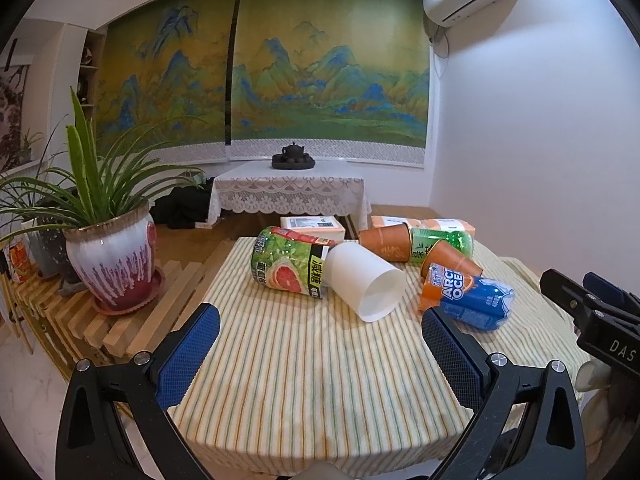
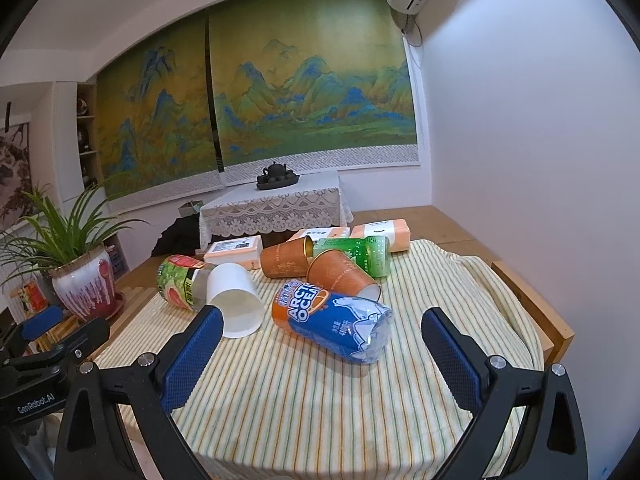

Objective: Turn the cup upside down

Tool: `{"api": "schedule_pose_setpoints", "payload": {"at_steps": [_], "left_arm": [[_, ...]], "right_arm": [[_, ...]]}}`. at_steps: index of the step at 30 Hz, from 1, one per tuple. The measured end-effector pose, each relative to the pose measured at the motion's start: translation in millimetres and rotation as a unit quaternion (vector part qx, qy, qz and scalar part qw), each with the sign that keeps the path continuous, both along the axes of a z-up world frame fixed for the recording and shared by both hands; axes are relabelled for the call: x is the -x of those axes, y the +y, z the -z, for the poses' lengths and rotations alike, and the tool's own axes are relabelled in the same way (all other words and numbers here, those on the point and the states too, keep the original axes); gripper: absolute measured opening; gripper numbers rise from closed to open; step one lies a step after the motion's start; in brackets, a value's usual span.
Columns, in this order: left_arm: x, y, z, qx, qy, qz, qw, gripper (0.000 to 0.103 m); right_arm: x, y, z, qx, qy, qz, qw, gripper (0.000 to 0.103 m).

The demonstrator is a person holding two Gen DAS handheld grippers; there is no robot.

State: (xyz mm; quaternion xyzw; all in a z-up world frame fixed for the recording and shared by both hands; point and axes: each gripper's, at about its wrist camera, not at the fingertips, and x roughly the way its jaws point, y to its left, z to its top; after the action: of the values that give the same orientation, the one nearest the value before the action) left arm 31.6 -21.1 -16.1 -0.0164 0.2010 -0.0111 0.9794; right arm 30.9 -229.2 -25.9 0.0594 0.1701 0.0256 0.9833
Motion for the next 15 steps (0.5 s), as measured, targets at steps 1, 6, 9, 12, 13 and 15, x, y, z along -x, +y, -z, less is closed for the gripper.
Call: {"api": "schedule_pose_setpoints", "payload": {"at_steps": [1,6,9,12,13,15], "left_arm": [[-1.5,-0.6,0.3,0.000,0.001,0.000,1.0000,0.102],[-9.2,-2.6,3.3,0.000,0.004,0.001,1.0000,0.102],[-12.5,-2.7,5.3,0.001,0.006,0.000,1.0000,0.102],[-17.0,-2.8,7.7,-0.001,0.011,0.001,0.9999,0.102],[-18.0,-2.5,8.4,-0.001,0.012,0.001,0.9999,0.102],[-20.4,-2.1,9.7,-0.001,0.014,0.001,0.9999,0.102]], "right_arm": [[-1.6,-0.9,0.3,0.000,0.000,0.001,1.000,0.098],[-11.1,-6.3,1.9,0.002,0.003,0.003,1.000,0.098],[-17.8,-10.7,1.9,0.000,0.008,-0.001,1.000,0.098],[-25.8,-16.1,-1.2,0.001,0.013,-0.011,1.000,0.098],[-29.0,-17.6,-3.0,0.003,0.015,-0.016,1.000,0.098],[-38.0,-22.1,-7.6,0.011,0.021,-0.024,0.999,0.098]]}}
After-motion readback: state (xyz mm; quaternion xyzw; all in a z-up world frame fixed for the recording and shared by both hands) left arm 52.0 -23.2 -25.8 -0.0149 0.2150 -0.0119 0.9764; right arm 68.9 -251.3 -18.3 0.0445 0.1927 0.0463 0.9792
